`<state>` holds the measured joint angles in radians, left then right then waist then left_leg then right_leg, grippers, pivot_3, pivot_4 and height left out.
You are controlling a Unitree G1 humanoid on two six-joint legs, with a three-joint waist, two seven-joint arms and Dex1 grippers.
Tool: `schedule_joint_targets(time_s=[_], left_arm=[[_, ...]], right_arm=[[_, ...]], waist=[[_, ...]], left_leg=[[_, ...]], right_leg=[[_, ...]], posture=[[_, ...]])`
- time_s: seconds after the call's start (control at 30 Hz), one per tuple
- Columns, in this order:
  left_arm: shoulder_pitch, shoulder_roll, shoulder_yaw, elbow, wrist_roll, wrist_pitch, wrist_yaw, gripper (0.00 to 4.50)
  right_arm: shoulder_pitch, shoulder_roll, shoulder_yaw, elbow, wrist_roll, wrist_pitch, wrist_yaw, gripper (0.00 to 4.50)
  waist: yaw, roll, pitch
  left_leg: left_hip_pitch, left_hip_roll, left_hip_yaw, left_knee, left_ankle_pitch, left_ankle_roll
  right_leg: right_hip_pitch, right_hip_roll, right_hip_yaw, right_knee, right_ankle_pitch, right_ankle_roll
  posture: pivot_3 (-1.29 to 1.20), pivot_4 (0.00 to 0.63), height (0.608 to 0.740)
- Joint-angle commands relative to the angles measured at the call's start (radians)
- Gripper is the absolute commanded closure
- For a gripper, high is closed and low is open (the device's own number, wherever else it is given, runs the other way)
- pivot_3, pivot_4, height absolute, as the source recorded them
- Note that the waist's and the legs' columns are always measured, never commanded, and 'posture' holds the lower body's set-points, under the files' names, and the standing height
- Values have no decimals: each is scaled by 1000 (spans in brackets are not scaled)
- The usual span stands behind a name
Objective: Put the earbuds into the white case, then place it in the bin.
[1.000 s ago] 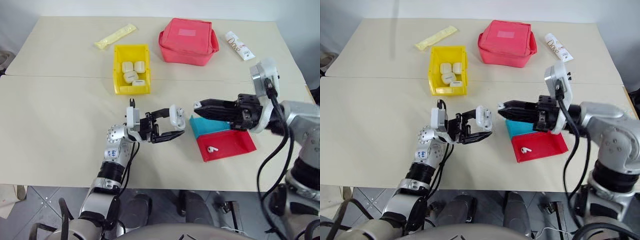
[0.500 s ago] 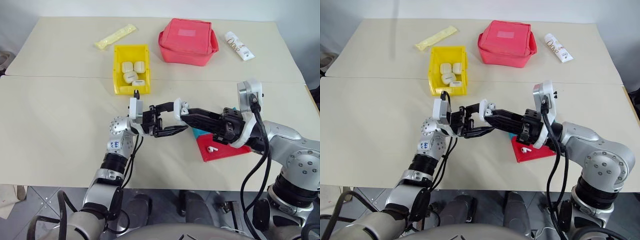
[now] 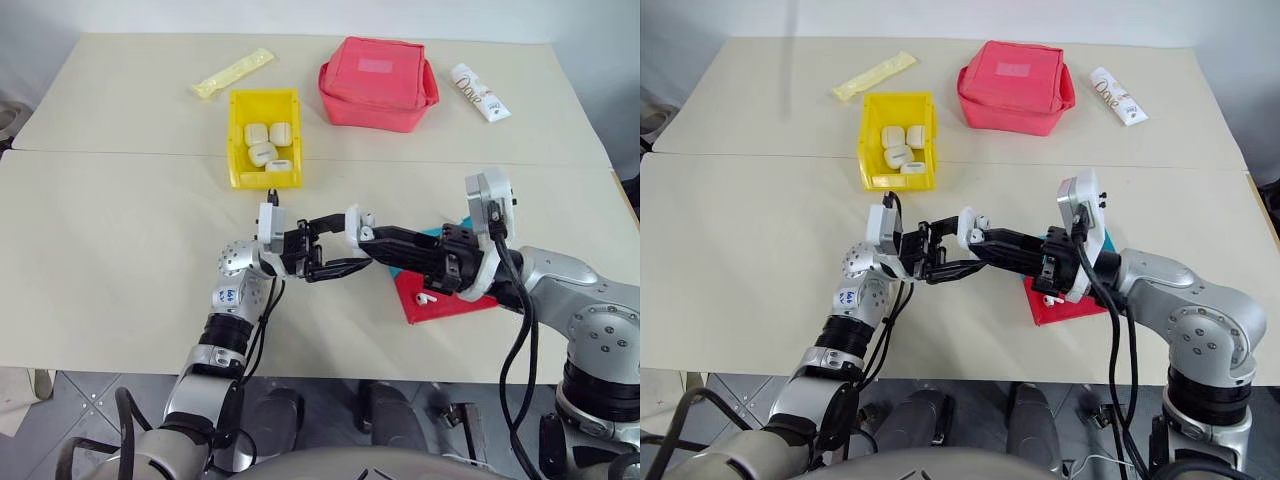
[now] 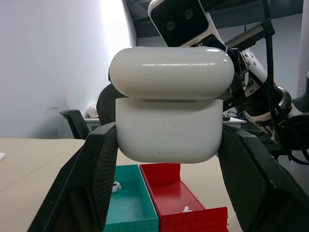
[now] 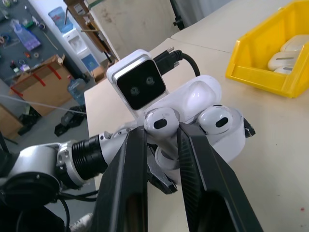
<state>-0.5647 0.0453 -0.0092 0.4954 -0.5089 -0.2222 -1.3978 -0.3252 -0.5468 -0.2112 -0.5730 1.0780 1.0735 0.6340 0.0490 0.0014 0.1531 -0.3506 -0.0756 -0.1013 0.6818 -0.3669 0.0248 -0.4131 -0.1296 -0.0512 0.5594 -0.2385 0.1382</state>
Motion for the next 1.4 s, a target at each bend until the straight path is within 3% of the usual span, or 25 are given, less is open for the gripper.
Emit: schedule_joint_targets(time_s=[0.03, 0.93, 1.23, 1.4], left_arm=[[-19, -19, 13, -107, -49, -17, -3, 1743], [10, -24, -20, -128, -36, -47, -43, 1743], [12, -20, -16, -120, -28, -44, -30, 1743], [17, -11, -20, -113, -14, -35, -19, 1743]], right_arm=[[42, -43, 57, 48, -72, -7, -12, 4011], [4, -93, 102, 86, -32, -51, -30, 4011], [-5, -114, 103, 74, -25, -66, -24, 1264], [-7, -132, 97, 63, -9, -66, -20, 1264]], waist=[[0, 0, 0], [1, 0, 0], [2, 0, 0], [2, 0, 0]], left_leg=[[0, 0, 0, 0, 0, 0], [0, 0, 0, 0, 0, 0], [0, 0, 0, 0, 0, 0], [0, 0, 0, 0, 0, 0]], right_leg=[[0, 0, 0, 0, 0, 0], [0, 0, 0, -1, 0, 0], [0, 0, 0, -1, 0, 0], [0, -1, 0, -1, 0, 0]], posture=[[0, 150, 740], [0, 150, 740], [0, 150, 740], [0, 150, 740]])
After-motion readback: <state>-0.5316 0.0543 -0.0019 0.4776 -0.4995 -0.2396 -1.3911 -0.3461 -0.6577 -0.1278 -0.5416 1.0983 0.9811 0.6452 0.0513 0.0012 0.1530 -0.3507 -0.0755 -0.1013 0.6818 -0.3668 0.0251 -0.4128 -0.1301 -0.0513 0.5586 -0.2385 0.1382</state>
